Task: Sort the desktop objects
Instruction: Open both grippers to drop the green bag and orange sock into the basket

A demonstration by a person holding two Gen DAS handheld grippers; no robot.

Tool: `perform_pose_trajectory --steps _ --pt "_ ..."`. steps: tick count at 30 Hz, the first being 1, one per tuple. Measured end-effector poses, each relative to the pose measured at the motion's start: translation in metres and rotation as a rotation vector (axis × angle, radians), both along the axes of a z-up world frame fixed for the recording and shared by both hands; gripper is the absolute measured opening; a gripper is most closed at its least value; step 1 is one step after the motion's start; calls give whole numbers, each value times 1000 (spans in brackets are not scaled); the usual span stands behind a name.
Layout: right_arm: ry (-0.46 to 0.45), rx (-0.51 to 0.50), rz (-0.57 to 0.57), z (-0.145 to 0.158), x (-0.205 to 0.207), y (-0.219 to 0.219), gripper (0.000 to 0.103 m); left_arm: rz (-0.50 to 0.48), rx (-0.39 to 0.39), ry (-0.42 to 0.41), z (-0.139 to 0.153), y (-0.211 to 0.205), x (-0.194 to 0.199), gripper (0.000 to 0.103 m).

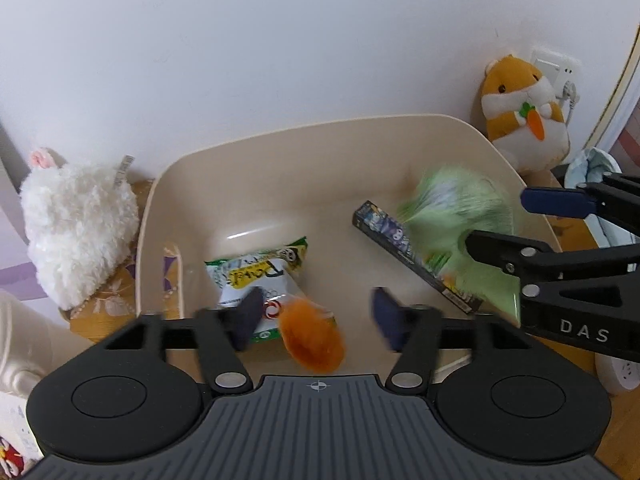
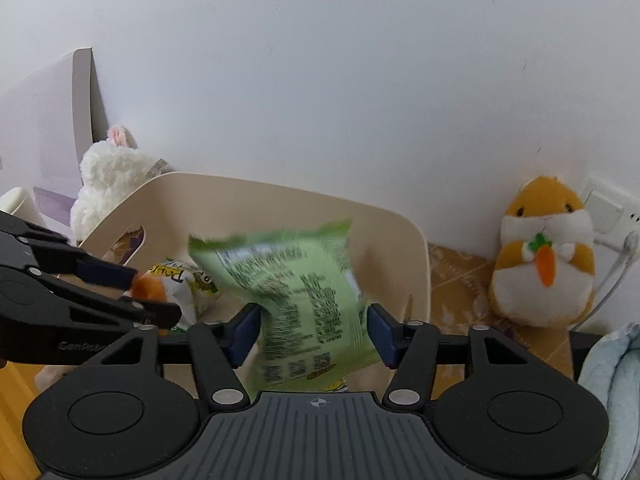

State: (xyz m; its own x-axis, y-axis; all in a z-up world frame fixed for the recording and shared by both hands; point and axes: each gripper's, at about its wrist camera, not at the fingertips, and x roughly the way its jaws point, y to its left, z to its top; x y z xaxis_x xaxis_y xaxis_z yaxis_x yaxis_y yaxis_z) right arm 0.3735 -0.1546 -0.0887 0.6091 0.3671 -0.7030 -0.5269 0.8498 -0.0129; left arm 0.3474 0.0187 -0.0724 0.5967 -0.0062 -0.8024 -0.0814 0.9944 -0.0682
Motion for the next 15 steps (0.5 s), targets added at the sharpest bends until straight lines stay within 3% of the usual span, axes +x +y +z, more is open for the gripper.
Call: perform_pose_trajectory --steps 2,4,10,15 --pt "-8 5 -4 3 -3 -2 70 8 -5 -8 3 3 -4 71" --pt "-27 16 -19 6 -8 -5 88 25 -6 -8 6 6 -7 72" --pt "-66 53 -38 18 -26 -16 102 76 -16 -36 15 17 -24 78" --pt "-87 27 -33 20 -48 -30 103 46 -7 -66 17 27 -52 80"
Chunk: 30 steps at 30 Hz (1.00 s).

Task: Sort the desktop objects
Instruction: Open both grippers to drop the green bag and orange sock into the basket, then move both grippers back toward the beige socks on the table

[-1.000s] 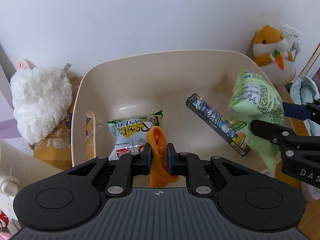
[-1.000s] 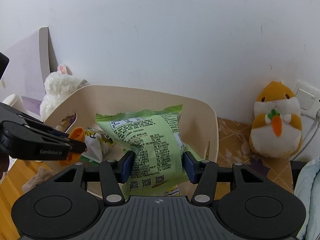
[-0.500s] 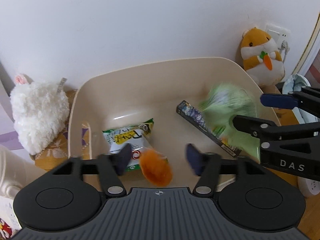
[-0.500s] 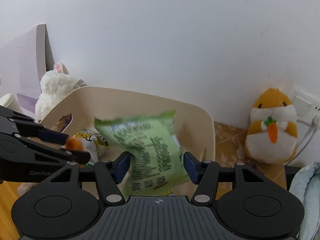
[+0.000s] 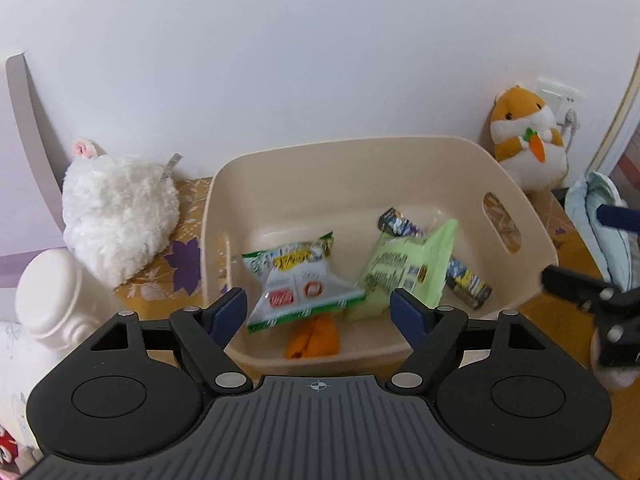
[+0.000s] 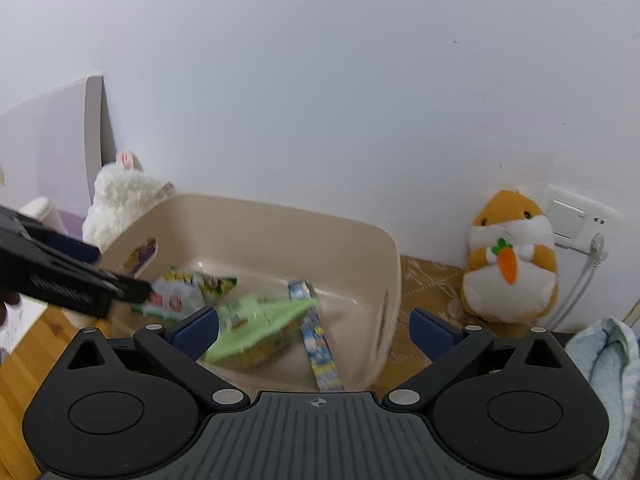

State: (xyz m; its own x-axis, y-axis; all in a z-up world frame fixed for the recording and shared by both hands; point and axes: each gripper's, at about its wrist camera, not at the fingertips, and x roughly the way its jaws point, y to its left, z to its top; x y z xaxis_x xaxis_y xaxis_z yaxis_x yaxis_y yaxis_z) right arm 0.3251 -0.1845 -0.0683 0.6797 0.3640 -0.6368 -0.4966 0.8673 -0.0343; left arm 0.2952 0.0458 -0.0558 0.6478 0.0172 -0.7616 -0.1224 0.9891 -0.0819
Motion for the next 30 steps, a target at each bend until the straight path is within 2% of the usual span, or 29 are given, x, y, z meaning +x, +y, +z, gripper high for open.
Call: perform_pose_trajectory --steps 5,9,14,25,30 --pt "-7 -40 -51 -4 -15 -25 103 -13 5 12 -5 13 -29 80" --pt "17 -42 -103 -9 -27 -46 103 5 -25 4 -7 25 -54 80" --pt "39 -73 -124 -17 -46 -68 103 4 -1 24 -14 37 -74 80" --pt "100 -171 -86 -45 -74 -73 103 30 -68 132 -50 56 -87 80" --pt "158 -180 -95 -65 -79 -73 103 -1 -54 162 -64 50 -79 80"
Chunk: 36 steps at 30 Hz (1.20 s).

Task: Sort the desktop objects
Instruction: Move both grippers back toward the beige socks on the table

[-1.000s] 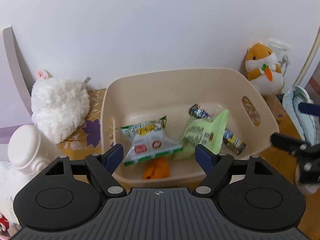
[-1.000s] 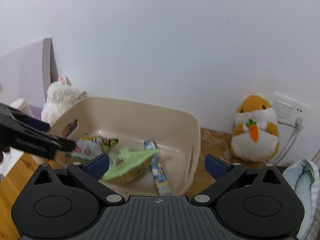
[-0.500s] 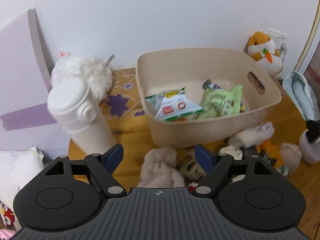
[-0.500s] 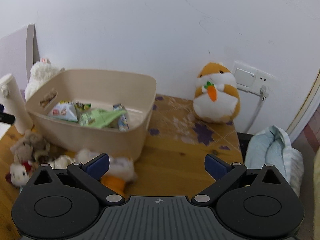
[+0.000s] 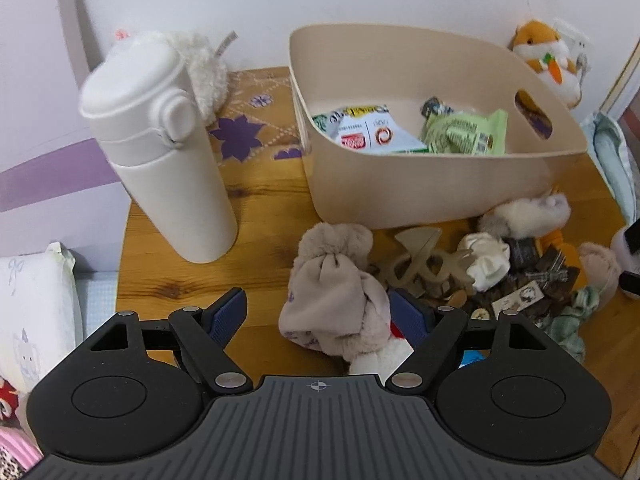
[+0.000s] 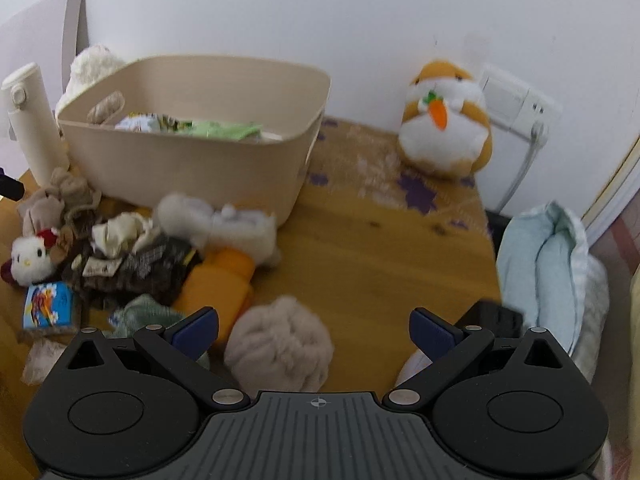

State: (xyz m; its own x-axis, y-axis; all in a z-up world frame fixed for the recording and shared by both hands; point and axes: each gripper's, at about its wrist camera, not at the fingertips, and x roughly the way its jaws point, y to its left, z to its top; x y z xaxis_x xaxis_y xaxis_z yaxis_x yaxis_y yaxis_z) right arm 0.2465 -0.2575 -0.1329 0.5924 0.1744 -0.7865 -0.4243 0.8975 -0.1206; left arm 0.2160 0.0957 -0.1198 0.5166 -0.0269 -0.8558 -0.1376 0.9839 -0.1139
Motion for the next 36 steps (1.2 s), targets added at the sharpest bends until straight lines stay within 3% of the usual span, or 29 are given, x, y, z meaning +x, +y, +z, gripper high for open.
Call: perform_pose_trajectory --steps 10,18,25,36 --pt "87 -24 -43 -31 9 0 103 -21 -2 68 -29 -8 22 80" --pt "131 -16 -30 -46 19 3 103 4 9 52 -42 -13 35 80" --pt "145 -63 35 -58 19 14 103 58 -55 58 -48 -4 41 80" --pt "90 -137 144 -59 18 28 100 175 -186 83 -54 11 42 79"
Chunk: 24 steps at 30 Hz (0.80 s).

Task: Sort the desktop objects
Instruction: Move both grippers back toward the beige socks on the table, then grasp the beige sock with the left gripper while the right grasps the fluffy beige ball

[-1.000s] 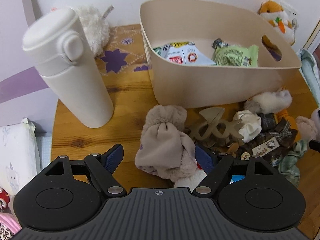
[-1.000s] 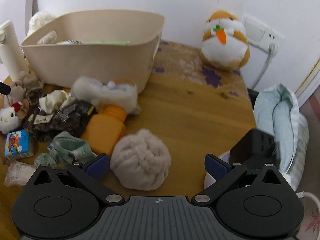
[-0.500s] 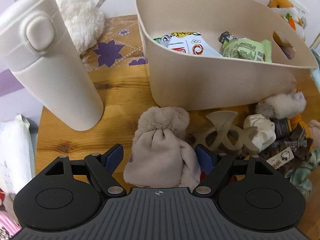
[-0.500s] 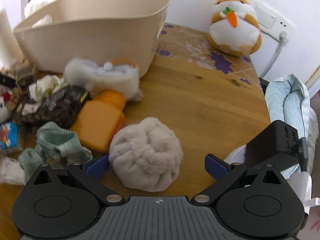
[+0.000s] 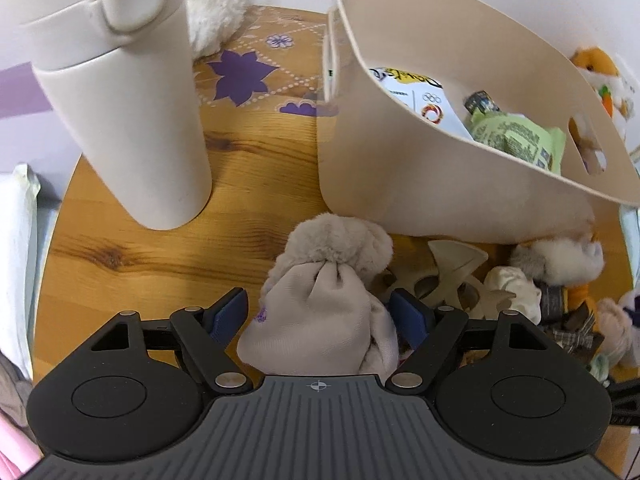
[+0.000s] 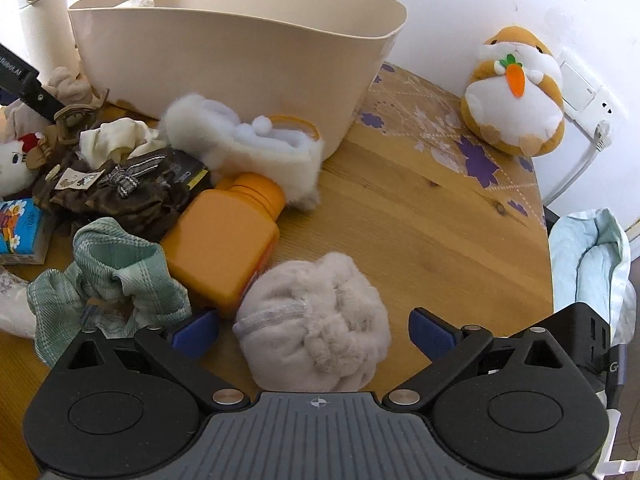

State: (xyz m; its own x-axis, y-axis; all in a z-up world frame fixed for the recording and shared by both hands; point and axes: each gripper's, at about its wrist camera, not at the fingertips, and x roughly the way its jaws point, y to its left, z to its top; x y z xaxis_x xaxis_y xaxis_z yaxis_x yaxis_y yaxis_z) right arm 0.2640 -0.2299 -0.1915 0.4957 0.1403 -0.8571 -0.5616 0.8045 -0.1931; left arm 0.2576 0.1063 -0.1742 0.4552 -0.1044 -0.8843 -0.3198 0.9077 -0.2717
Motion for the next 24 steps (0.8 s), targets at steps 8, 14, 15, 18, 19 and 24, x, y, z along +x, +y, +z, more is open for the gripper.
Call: perform_pose_trajectory --steps 8,14,15,18,19,24 --pt "17 -6 47 -4 1 2 83 -1 -15 -23 5 -5 -1 62" --pt "38 44 43 -4 2 -3 69 -8 -3 -37 7 -6 -6 42" --pt "42 56 36 -3 3 -5 65 -4 -5 -40 7 -5 -8 39" --pt "44 65 32 -2 2 -7 62 5 -19 -47 7 -1 -12 35" --pt "41 61 35 -2 2 -7 60 6 -17 -48 7 -1 -13 34" --pt "34 57 31 0 2 -9 58 2 -2 -58 11 -1 -20 32"
